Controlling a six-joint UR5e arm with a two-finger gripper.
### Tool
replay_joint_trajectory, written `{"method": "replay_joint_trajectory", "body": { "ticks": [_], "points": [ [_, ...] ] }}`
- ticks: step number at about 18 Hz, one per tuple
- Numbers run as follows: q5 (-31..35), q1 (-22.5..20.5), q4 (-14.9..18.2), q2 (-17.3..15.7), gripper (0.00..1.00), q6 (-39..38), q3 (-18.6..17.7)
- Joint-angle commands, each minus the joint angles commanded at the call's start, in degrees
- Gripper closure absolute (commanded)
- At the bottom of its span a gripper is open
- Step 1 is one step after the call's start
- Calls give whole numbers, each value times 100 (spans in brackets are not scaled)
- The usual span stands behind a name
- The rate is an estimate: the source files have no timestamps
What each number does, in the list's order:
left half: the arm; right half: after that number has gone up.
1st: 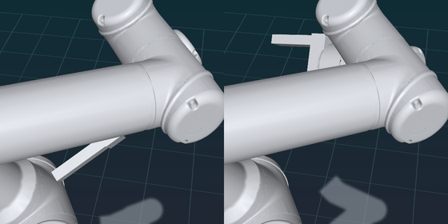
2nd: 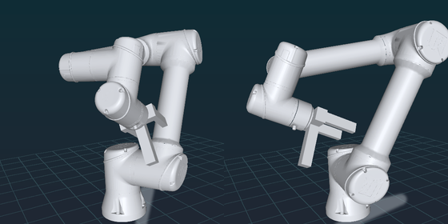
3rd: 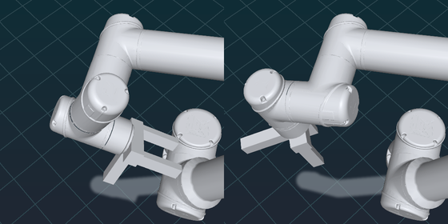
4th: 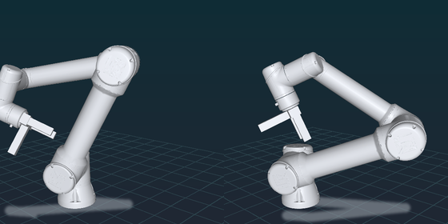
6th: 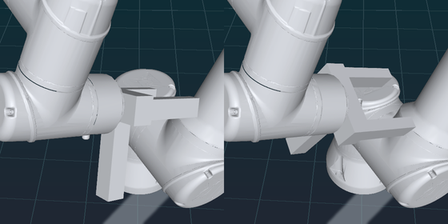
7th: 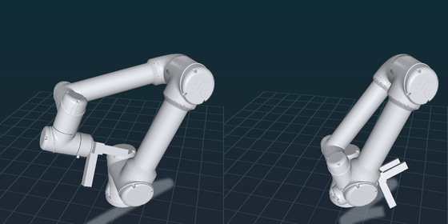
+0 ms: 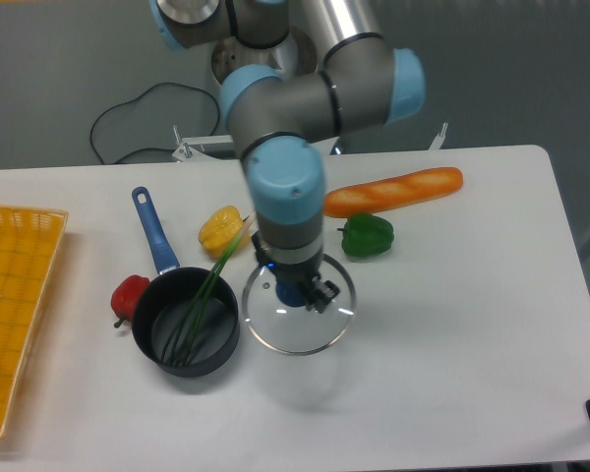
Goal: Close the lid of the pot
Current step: 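Carry the held glass lid over the black saucepan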
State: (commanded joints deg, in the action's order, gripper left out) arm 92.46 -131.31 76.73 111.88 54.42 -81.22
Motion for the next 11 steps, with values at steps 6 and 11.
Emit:
{"method": "replay_joint_trajectory", "body": {
  "ticks": [6, 11],
  "points": [
    [-27, 448, 18, 9, 44, -616, 36],
    [-9, 660, 26, 26, 44, -959, 18]
  ]
}}
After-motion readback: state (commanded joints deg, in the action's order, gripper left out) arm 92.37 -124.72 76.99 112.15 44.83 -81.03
